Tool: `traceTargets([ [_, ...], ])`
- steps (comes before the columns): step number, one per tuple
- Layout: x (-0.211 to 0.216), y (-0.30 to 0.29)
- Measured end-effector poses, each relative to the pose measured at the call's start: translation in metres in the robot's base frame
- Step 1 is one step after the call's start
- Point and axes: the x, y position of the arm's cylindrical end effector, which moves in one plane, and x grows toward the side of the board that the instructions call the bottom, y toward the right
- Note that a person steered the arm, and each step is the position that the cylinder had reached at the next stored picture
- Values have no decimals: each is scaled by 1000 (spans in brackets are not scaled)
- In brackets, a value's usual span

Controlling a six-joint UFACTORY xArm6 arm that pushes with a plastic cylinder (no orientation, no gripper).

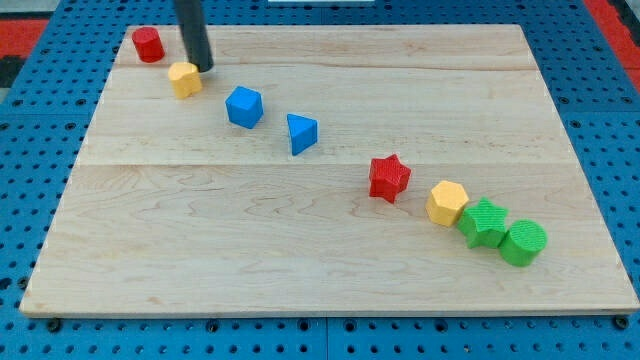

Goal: Slide the yellow heart closer to the red circle

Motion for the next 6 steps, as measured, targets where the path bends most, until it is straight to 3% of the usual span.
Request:
traceTargets([
  [1,1,69],
  [3,45,-15],
  [6,46,-99],
])
